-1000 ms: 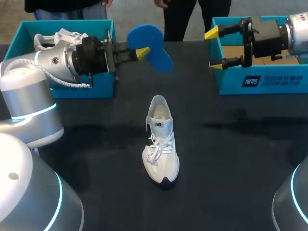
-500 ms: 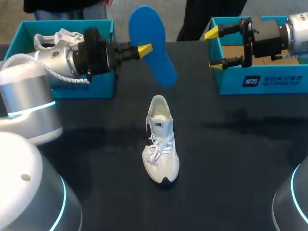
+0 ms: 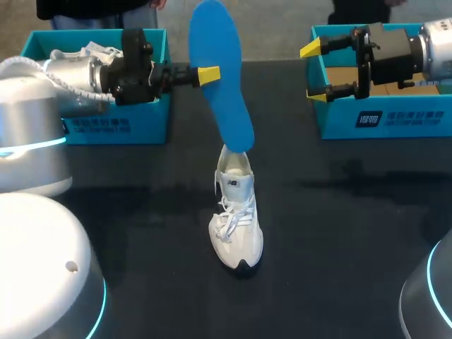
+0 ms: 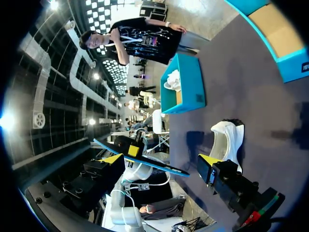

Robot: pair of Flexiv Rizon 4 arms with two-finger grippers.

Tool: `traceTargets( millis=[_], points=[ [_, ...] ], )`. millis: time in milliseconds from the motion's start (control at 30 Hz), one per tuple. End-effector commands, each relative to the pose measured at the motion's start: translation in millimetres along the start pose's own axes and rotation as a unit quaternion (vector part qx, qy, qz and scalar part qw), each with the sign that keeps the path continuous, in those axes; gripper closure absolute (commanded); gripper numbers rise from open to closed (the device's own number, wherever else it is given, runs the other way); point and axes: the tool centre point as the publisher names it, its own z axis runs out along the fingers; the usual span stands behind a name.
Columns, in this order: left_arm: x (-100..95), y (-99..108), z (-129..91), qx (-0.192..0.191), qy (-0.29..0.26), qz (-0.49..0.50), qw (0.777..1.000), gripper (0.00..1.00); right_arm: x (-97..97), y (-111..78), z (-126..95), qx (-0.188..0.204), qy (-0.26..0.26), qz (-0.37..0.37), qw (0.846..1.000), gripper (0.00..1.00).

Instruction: Take the shoe out of the shoebox, open the shoe tongue, remove and reinsert the insole, then place the shoe into the shoebox

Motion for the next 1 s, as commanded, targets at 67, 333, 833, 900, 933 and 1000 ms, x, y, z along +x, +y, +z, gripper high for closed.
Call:
traceTargets(
  millis=[67, 333, 833, 900, 933, 1000],
  points=[
    [-5.0, -3, -2, -0.015, 0.009, -0.005, 1.0, 1.0, 0.4, 1.2, 1, 0.001, -0.002, 0.001, 1.0, 0.0],
    [-5.0, -3, -2, -0.015, 0.009, -0.005, 1.0, 1.0, 0.4, 1.2, 1, 0.001, -0.002, 0.001, 1.0, 0.0],
    [1.7, 21, -7, -0.093, 0.028, -0.383, 0.919, 1.0, 0.4, 1.2, 1, 0.001, -0.002, 0.001, 1.0, 0.0],
    [-0.8, 21, -10, -0.099, 0.035, -0.417, 0.903, 1.0, 0.4, 1.2, 1, 0.001, -0.002, 0.001, 1.0, 0.0],
    [-1.3, 21, -10, -0.099, 0.044, -0.431, 0.896, 1.0, 0.4, 1.2, 1, 0.001, -0.002, 0.001, 1.0, 0.0],
    [-0.6, 20, -11, -0.099, 0.046, -0.438, 0.892, 1.0, 0.4, 1.2, 1, 0.001, -0.002, 0.001, 1.0, 0.0]
  ],
)
